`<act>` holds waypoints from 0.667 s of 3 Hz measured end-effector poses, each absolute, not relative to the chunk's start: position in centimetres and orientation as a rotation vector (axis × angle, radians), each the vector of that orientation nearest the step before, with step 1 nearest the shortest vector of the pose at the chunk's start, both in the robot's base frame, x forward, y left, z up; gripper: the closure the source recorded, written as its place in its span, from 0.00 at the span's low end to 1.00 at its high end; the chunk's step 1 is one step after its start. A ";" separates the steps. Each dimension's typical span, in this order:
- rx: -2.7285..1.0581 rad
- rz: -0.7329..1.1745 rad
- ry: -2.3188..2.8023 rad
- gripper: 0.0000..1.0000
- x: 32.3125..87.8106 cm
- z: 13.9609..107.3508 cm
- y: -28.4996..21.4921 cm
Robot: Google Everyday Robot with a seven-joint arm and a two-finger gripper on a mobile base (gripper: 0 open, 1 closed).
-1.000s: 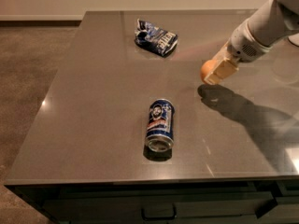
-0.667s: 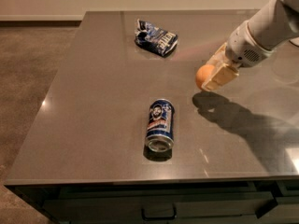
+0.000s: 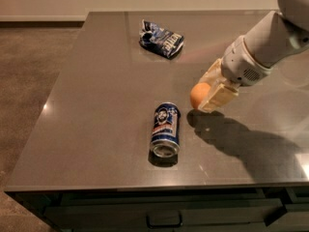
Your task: Move orange near pepsi can
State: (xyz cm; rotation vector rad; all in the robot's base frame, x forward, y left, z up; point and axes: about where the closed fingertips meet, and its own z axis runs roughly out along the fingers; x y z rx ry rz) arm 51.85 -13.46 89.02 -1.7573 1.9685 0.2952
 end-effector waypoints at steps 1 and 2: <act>-1.810 0.309 1.948 1.00 50.2 87.7 -11.8; -1.825 0.312 1.954 1.00 49.5 86.7 -11.3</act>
Offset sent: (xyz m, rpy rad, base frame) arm -0.0316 0.0244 -0.0380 -0.0318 0.0389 0.0504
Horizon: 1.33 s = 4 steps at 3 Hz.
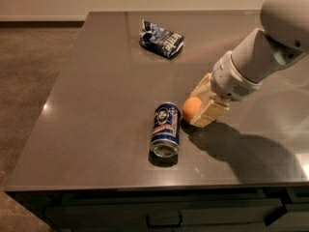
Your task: Move orange near pepsi can
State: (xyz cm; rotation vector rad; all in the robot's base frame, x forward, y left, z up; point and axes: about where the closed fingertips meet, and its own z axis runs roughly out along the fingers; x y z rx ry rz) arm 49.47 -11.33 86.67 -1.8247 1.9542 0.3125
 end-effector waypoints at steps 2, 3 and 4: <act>-1.835 0.308 1.961 0.61 49.3 86.1 -11.0; -1.831 0.306 1.967 0.38 49.4 86.0 -11.1; -1.826 0.308 1.970 0.14 49.7 86.1 -11.3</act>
Offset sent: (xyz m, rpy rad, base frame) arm 0.0002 0.0012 -0.0084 -0.0114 0.0080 -0.0022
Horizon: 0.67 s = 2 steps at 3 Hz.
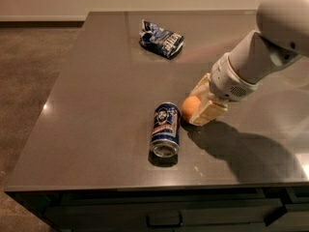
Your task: Move orange near pepsi can
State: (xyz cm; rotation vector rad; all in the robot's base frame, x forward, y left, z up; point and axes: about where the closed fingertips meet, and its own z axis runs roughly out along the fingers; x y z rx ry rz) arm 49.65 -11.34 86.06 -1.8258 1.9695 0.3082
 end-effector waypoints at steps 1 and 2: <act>-1.804 0.323 1.972 0.00 50.0 86.3 -11.7; -1.804 0.323 1.972 0.00 50.0 86.3 -11.7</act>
Offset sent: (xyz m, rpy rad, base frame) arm 0.0032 -0.0031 0.0017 0.0137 0.0023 -0.0093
